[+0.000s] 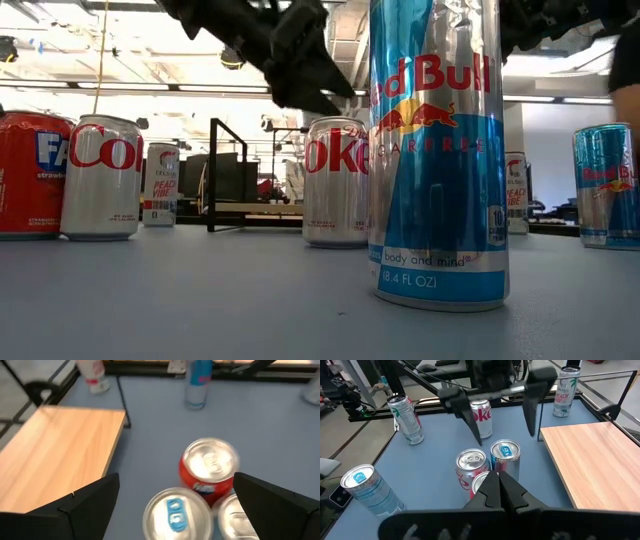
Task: Place canned beverage on shelf
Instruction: Put the top left blue soda can on the shelf
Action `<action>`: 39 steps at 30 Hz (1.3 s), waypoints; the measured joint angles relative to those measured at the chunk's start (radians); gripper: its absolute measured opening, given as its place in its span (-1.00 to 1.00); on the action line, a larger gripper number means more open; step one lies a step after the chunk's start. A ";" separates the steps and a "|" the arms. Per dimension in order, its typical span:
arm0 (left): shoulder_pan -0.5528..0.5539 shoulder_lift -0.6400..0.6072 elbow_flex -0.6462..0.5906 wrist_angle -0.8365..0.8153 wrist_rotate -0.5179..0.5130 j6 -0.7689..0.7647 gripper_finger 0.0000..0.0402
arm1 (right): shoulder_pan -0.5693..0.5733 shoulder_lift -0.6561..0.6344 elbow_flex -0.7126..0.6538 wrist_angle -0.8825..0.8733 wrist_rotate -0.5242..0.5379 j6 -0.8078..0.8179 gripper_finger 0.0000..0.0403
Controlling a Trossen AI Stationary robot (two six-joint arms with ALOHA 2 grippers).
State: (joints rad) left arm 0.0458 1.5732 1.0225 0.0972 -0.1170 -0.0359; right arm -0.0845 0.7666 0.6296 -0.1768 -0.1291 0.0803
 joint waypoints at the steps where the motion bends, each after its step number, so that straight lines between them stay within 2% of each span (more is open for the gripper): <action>1: 0.004 0.009 0.000 0.002 -0.001 -0.008 0.90 | 0.000 0.000 0.000 -0.001 0.000 0.000 -1.00; 28: 0.013 0.047 -0.013 -0.040 -0.045 -0.010 0.88 | 0.000 0.000 0.000 -0.003 0.000 -0.001 -1.00; 33: 0.013 0.046 -0.013 -0.061 -0.011 -0.002 0.68 | 0.000 0.000 0.000 -0.002 0.000 -0.001 -1.00; 39: 0.013 0.046 -0.013 -0.089 0.006 0.009 0.24 | 0.000 0.000 0.000 -0.002 0.000 -0.001 -1.00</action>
State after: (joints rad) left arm 0.0589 1.6192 1.0096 0.0085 -0.1112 -0.0268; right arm -0.0845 0.7666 0.6292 -0.1791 -0.1291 0.0792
